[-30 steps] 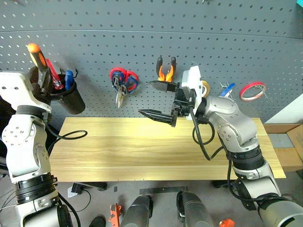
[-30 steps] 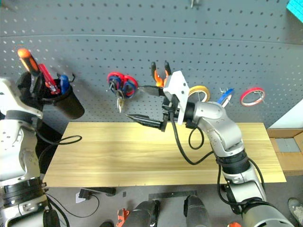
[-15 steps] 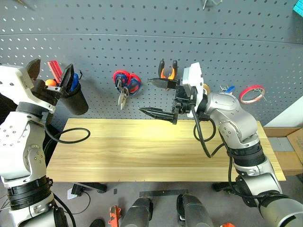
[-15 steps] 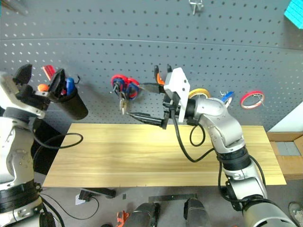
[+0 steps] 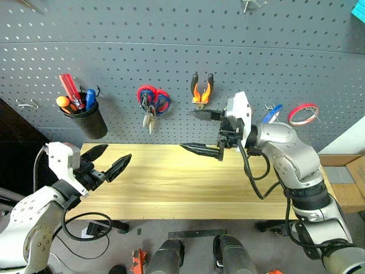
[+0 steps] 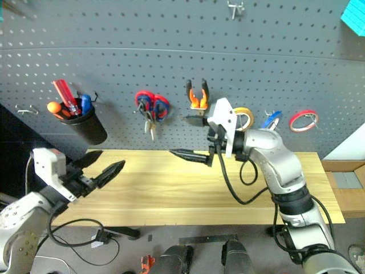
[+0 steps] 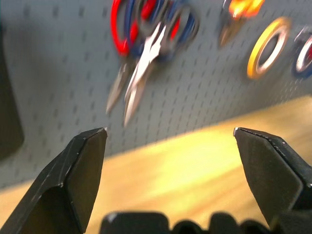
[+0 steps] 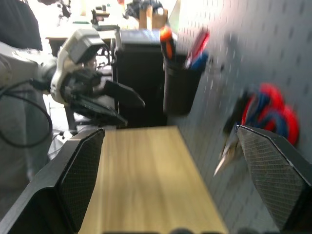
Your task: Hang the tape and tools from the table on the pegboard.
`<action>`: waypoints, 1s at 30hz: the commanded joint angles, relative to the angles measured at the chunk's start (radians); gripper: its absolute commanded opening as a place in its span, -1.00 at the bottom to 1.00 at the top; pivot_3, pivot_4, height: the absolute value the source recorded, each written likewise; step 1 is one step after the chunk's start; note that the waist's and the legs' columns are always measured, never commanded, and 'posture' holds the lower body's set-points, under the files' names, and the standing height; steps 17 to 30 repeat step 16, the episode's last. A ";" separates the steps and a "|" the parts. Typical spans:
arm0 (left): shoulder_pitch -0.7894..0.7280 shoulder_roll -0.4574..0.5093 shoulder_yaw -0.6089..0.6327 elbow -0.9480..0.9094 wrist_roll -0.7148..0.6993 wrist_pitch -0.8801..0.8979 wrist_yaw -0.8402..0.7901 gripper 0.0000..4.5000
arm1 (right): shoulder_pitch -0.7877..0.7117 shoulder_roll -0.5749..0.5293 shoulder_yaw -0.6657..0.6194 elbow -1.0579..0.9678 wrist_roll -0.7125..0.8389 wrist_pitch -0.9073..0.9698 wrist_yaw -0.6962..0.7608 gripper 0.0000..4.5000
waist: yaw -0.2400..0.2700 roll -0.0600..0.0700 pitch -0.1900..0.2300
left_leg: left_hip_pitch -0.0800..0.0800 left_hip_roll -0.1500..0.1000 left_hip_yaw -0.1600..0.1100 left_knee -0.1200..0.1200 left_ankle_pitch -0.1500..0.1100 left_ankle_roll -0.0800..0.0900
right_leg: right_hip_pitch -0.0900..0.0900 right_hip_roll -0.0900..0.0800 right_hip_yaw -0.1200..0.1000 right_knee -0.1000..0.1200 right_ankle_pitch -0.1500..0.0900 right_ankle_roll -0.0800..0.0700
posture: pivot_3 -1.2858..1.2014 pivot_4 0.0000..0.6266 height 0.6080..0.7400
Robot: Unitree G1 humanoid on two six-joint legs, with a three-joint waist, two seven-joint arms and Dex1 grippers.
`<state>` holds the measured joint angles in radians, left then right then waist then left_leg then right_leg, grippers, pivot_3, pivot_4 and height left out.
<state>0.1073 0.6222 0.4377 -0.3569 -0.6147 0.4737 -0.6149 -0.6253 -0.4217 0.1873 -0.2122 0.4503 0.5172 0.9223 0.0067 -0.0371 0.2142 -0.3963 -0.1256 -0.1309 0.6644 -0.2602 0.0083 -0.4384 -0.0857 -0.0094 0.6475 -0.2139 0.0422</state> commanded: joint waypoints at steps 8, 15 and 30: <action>-0.013 -0.145 -0.078 0.091 0.106 -0.069 0.102 0.98 | 0.225 0.009 -0.011 0.104 -0.117 -0.078 -0.123 1.00 | -0.007 0.002 -0.014 | 0.001 0.000 0.001 0.000 0.000 0.000 | 0.001 0.000 0.001 0.000 0.000 0.000 | 0.02 -0.56 1.00; -0.029 -0.249 -0.133 0.224 0.180 -0.134 0.168 0.98 | 0.263 0.043 -0.058 0.252 -0.150 -0.160 -0.173 1.00 | -0.009 0.009 -0.044 | 0.006 0.000 0.002 -0.001 0.000 0.000 | 0.004 0.001 0.001 0.000 0.000 0.000 | 0.02 -0.69 1.00; -0.033 -0.262 -0.140 0.236 0.185 -0.136 0.174 0.98 | 0.266 0.043 -0.057 0.273 -0.161 -0.176 -0.172 1.00 | -0.009 0.009 -0.044 | 0.007 0.000 0.002 -0.001 0.000 0.000 | 0.005 0.001 0.001 0.000 0.000 0.000 | 0.02 -0.72 1.00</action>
